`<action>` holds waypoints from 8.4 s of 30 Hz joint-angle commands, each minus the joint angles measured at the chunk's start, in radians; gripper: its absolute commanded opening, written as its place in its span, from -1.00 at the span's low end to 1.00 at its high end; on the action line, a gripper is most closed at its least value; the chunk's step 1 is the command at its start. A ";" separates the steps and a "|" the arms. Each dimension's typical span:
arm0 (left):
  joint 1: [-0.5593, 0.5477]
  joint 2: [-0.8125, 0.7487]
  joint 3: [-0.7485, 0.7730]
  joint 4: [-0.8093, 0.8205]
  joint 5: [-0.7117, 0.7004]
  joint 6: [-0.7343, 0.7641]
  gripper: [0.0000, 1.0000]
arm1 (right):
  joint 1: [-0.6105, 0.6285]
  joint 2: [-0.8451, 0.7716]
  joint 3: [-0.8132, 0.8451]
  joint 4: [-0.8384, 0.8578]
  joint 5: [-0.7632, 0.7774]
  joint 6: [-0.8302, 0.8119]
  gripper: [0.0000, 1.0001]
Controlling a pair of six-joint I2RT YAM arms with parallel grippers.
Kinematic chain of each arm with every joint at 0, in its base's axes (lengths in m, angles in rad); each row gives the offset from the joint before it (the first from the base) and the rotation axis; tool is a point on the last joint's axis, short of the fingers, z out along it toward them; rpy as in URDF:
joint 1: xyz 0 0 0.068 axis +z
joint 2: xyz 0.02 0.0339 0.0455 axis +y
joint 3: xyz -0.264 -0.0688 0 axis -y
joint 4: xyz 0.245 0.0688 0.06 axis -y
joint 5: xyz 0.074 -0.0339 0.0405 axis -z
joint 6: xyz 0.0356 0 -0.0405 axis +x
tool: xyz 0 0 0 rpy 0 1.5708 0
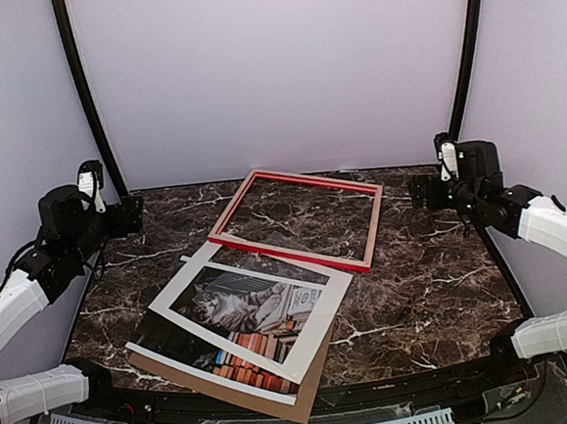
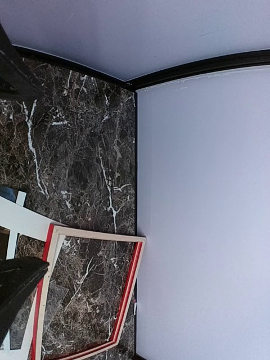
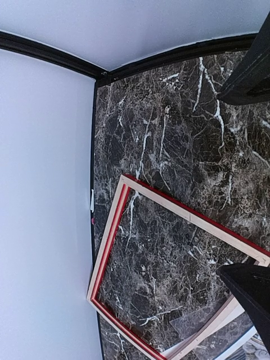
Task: Put the photo into the frame
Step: Move the frame body to the corner of the board, then pick up the glass panel from the mat board.
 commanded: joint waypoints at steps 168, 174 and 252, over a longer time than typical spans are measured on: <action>-0.496 0.482 -0.259 0.175 0.328 -0.880 0.84 | 0.365 0.869 0.358 -0.132 -0.436 0.127 0.65; -0.496 0.452 -0.293 0.159 0.284 -0.922 0.80 | 0.366 0.849 0.298 -0.042 -0.535 0.210 0.58; -0.302 0.350 -0.450 0.200 0.357 -0.922 0.81 | 0.276 0.808 0.338 0.124 -1.057 0.267 -0.31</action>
